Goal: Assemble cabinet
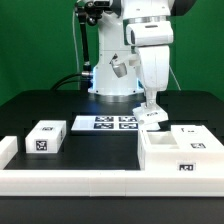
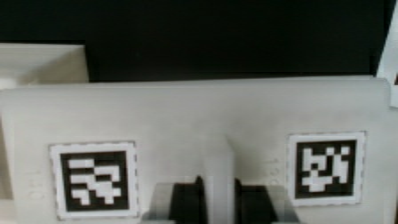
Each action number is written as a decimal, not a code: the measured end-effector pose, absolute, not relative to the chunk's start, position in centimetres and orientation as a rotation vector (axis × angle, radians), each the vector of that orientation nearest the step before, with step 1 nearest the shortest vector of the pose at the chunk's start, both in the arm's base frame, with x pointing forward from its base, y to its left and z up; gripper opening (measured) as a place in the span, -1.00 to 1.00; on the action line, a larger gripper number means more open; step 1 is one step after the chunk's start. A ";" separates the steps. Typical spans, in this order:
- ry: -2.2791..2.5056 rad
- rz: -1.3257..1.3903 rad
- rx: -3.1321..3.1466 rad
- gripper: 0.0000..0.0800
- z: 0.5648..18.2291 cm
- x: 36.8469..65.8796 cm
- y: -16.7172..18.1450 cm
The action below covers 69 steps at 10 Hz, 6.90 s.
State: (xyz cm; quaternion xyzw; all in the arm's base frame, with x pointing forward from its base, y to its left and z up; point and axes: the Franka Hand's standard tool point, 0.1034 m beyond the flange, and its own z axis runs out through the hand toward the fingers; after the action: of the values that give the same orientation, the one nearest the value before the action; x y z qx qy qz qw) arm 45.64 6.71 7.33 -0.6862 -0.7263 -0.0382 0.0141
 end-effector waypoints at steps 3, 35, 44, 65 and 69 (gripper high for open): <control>-2.313 -0.141 -2.116 -0.85 7.0 45.8 7.6; -2.212 -0.127 -2.165 -0.85 7.2 55.6 6.7; -2.198 -0.144 -2.157 -0.85 6.6 58.5 7.2; -1.691 -0.078 -2.597 0.62 10.2 54.3 7.5; -0.965 -0.106 -2.905 0.62 10.7 52.8 7.1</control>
Offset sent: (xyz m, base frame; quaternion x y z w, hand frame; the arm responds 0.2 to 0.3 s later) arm 0.0060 -0.0004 -0.0039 -0.0348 -0.0315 -0.0216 0.9987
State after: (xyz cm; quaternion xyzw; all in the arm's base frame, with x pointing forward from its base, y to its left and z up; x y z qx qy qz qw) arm 52.83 7.10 10.69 -0.9477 -0.3149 -0.0347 0.0391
